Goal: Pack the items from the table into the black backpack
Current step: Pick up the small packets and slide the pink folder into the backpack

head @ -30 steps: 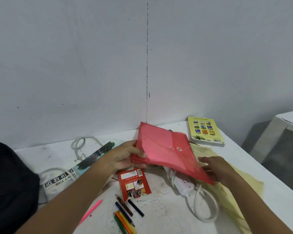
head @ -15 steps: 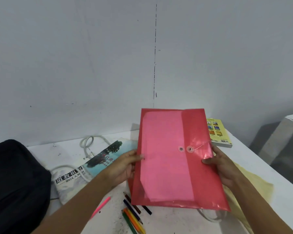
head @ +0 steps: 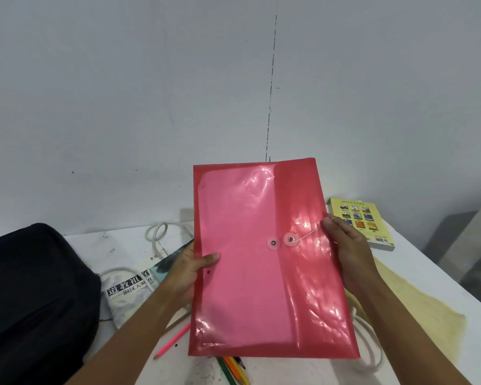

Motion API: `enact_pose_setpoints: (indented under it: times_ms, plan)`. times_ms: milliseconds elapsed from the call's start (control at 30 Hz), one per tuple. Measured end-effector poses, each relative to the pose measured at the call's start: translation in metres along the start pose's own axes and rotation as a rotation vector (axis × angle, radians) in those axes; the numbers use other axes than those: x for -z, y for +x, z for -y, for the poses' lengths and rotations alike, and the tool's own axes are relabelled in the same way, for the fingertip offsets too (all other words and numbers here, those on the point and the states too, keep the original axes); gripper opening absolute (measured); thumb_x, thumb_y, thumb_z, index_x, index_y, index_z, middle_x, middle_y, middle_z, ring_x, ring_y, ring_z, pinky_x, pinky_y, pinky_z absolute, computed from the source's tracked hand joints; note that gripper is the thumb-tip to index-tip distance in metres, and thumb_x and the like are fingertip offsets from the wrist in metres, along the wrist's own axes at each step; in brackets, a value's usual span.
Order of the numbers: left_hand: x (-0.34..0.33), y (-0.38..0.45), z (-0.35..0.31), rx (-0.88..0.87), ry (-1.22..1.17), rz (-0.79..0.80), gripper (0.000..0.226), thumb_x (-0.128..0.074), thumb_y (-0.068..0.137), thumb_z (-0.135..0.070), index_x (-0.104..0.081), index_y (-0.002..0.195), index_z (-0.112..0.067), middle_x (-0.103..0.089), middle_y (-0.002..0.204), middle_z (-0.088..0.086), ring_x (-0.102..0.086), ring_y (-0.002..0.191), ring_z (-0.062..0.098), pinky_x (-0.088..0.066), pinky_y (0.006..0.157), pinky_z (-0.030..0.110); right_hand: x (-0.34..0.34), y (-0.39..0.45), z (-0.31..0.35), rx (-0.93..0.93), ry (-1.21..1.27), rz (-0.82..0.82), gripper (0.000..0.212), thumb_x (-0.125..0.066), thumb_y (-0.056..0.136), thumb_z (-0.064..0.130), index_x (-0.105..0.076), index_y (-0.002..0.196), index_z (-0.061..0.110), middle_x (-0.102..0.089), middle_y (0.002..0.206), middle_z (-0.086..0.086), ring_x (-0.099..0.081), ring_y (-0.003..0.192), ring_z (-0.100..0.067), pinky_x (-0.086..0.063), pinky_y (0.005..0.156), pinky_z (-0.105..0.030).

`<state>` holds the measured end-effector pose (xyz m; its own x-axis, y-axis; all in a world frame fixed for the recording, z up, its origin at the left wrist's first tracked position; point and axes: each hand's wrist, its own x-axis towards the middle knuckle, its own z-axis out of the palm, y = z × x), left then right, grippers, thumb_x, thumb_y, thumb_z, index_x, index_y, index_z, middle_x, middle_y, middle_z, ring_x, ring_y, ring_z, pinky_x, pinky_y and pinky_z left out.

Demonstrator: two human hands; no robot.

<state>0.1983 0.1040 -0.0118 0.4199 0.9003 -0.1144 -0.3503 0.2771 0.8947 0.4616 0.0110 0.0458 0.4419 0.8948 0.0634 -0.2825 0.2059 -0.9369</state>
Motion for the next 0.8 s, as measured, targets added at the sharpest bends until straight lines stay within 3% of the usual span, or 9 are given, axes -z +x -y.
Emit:
enact_pose_setpoints:
  times_ms: [100,200,267,367,433,533,600,700,800]
  plan:
    - [0.004,-0.008,-0.006,-0.054,0.031,-0.031,0.030,-0.060,0.080,0.006,-0.060,0.108,-0.002,-0.066,0.086,0.013,-0.065,0.072,0.021,-0.057,0.068,0.028,-0.006,0.004,-0.006,0.061,-0.005,-0.075,0.015,-0.063,0.087,0.006,-0.071,0.097,0.015,-0.074,0.081,0.001,-0.069,0.071,-0.009,-0.055,0.060,-0.020]
    - [0.005,-0.014,-0.006,-0.080,0.034,-0.072,0.023,-0.052,0.085,0.014,-0.059,0.101,-0.002,-0.068,0.068,0.004,-0.065,0.057,0.011,-0.053,0.054,0.018,-0.009,0.009,-0.015,0.226,-0.231,-0.165,0.020,-0.063,0.087,0.004,-0.071,0.102,0.015,-0.072,0.085,0.010,-0.067,0.077,-0.003,-0.052,0.067,-0.013]
    - [0.004,-0.017,-0.007,-0.097,0.034,-0.094,0.025,-0.052,0.085,0.015,-0.059,0.100,-0.003,-0.070,0.071,0.004,-0.066,0.060,0.012,-0.053,0.055,0.020,-0.012,0.011,-0.021,0.326,-0.351,-0.205,0.020,-0.064,0.087,0.006,-0.071,0.102,0.018,-0.071,0.088,0.011,-0.066,0.080,0.001,-0.049,0.071,-0.010]
    - [0.001,-0.022,-0.005,-0.101,-0.009,-0.155,0.024,-0.054,0.082,0.013,-0.062,0.097,-0.004,-0.071,0.077,0.009,-0.068,0.066,0.018,-0.056,0.059,0.024,-0.018,0.017,-0.024,0.475,-0.495,-0.279,0.017,-0.064,0.086,0.005,-0.072,0.098,0.014,-0.069,0.094,-0.003,-0.060,0.081,0.007,-0.043,0.071,-0.004]
    - [0.000,-0.028,-0.001,-0.056,-0.075,-0.215,0.026,-0.061,0.077,0.009,-0.063,0.100,-0.004,-0.070,0.084,0.013,-0.067,0.070,0.023,-0.058,0.062,0.029,-0.023,0.022,-0.023,0.527,-0.512,-0.279,0.017,-0.064,0.085,0.002,-0.071,0.094,0.014,-0.068,0.093,-0.009,-0.060,0.078,0.005,-0.044,0.071,-0.008]
    - [0.000,-0.034,0.013,0.032,-0.201,-0.287,0.045,-0.066,0.070,0.004,-0.059,0.113,-0.005,-0.069,0.102,0.020,-0.068,0.087,0.032,-0.057,0.080,0.043,-0.036,0.024,-0.017,0.457,-0.393,-0.165,0.016,-0.063,0.085,-0.002,-0.070,0.091,0.011,-0.067,0.080,-0.011,-0.066,0.068,-0.015,-0.054,0.065,-0.030]
    - [-0.004,-0.042,0.025,0.070,-0.295,-0.313,0.049,-0.064,0.071,0.009,-0.055,0.117,-0.006,-0.069,0.107,0.020,-0.065,0.097,0.035,-0.056,0.082,0.048,-0.050,0.019,-0.012,0.415,-0.312,-0.048,0.013,-0.061,0.085,-0.008,-0.069,0.089,0.002,-0.066,0.074,-0.012,-0.068,0.066,-0.019,-0.056,0.060,-0.030]
    - [-0.023,-0.057,0.044,0.133,-0.384,-0.311,0.042,-0.057,0.074,0.015,-0.055,0.113,0.002,-0.070,0.100,0.021,-0.065,0.097,0.036,-0.059,0.074,0.044,-0.072,0.009,-0.013,0.361,-0.285,0.123,0.018,-0.056,0.084,-0.015,-0.068,0.084,0.000,-0.066,0.074,-0.015,-0.068,0.068,-0.017,-0.055,0.059,-0.025]
    - [-0.037,-0.068,0.064,0.176,-0.421,-0.295,0.049,-0.057,0.075,0.014,-0.049,0.123,0.006,-0.062,0.116,0.027,-0.061,0.104,0.038,-0.055,0.087,0.047,-0.080,-0.002,-0.029,0.266,-0.410,0.352,0.025,-0.059,0.081,-0.015,-0.069,0.078,0.007,-0.068,0.073,-0.016,-0.066,0.069,-0.022,-0.054,0.062,-0.027]
